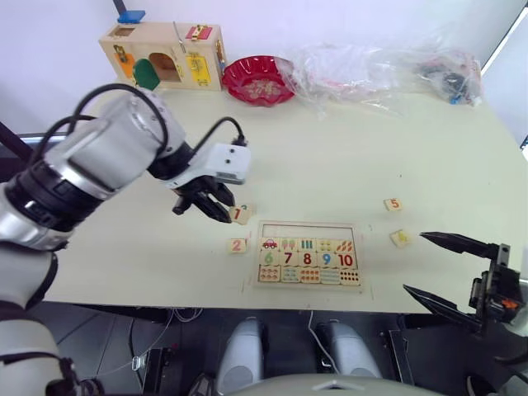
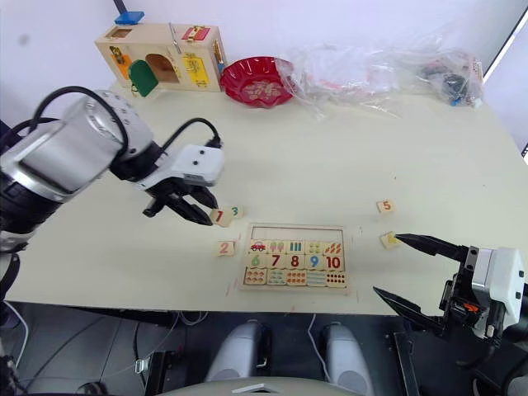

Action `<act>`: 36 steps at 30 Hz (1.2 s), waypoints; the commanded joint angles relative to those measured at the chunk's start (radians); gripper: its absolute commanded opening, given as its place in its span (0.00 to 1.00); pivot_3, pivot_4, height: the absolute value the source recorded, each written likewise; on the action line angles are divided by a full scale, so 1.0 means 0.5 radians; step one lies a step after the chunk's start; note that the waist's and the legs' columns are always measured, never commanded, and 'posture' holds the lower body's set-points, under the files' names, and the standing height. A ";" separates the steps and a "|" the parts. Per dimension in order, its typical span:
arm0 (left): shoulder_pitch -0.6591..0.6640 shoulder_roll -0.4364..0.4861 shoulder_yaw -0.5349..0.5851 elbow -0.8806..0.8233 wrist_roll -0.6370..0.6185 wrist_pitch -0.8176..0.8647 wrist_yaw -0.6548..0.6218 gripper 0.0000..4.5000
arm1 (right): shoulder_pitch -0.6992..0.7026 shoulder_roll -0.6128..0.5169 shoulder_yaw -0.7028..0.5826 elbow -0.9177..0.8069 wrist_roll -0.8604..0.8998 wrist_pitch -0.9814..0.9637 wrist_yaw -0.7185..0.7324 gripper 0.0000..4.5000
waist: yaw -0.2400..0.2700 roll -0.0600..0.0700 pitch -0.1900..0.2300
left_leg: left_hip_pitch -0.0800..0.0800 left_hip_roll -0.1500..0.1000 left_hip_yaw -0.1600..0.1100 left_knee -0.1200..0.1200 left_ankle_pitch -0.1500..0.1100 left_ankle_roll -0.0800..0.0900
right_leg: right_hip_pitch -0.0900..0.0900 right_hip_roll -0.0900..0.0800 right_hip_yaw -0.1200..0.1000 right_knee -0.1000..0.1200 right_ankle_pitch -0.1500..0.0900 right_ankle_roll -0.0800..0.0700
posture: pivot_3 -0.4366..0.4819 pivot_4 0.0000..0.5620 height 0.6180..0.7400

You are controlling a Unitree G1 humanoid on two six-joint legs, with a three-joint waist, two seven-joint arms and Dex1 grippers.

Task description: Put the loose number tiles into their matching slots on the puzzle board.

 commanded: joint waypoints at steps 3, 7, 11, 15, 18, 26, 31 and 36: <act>0.007 -0.165 0.031 0.054 0.278 -0.035 -0.046 0.28 | -0.033 0.002 -0.021 -0.039 -0.110 -0.087 -0.047 1.00 | 0.000 0.000 0.000 | 0.000 -0.001 -0.001 0.001 0.000 0.000 | 0.001 0.000 0.000 0.000 0.000 0.001 | 0.48 0.27 1.00; -0.010 -0.332 0.007 0.087 0.381 0.103 -0.044 0.28 | -0.162 -0.007 0.038 0.079 -0.084 -0.141 0.025 1.00 | -0.001 0.000 0.000 | 0.000 -0.001 -0.002 0.001 0.000 0.000 | 0.001 0.001 0.000 0.000 0.000 0.001 | 0.48 0.27 1.00; -0.024 -0.434 -0.015 0.072 0.465 0.252 -0.045 0.28 | -0.185 -0.096 0.061 0.127 -0.016 -0.048 0.096 1.00 | -0.001 0.000 0.000 | 0.000 -0.001 -0.003 0.000 0.000 0.000 | 0.001 0.002 0.002 0.000 0.000 0.000 | 0.48 0.27 1.00; -0.039 -0.572 -0.026 0.138 0.535 0.355 0.000 0.28 | -0.162 -0.100 0.032 0.174 0.010 -0.052 0.165 1.00 | 0.001 0.001 0.000 | -0.002 -0.001 -0.006 0.000 0.000 0.000 | 0.001 0.003 0.001 0.000 0.001 0.005 | 0.48 0.27 1.00; -0.078 -0.655 -0.049 0.193 0.571 0.393 -0.028 0.28 | -0.146 -0.127 -0.021 0.204 0.103 -0.011 0.234 1.00 | 0.001 0.000 0.000 | -0.003 -0.003 -0.009 0.002 0.000 0.000 | 0.002 0.005 0.003 0.000 0.001 0.005 | 0.48 0.27 1.00; -0.216 -0.696 -0.205 0.319 0.550 0.436 -0.060 0.28 | -0.400 -0.204 0.102 0.403 0.077 0.023 0.276 1.00 | -0.010 0.002 0.001 | -0.002 -0.002 -0.012 0.004 0.000 0.000 | 0.002 0.011 0.009 0.000 0.000 0.004 | 0.48 0.27 1.00; -0.184 -0.696 -0.243 0.345 0.616 0.444 -0.060 0.28 | -0.531 -0.244 0.147 0.487 0.077 0.044 0.326 1.00 | -0.001 0.005 0.003 | -0.005 -0.002 -0.017 0.004 0.000 0.000 | 0.002 0.022 0.018 0.001 0.001 0.004 | 0.48 0.27 1.00; -0.105 -0.725 -0.244 0.394 0.683 0.382 -0.009 0.28 | -0.631 -0.250 0.257 0.477 0.054 0.058 0.320 1.00 | -0.002 0.006 0.003 | -0.011 -0.002 -0.020 0.005 0.000 0.000 | 0.000 0.024 0.019 -0.001 0.005 0.004 | 0.48 0.27 1.00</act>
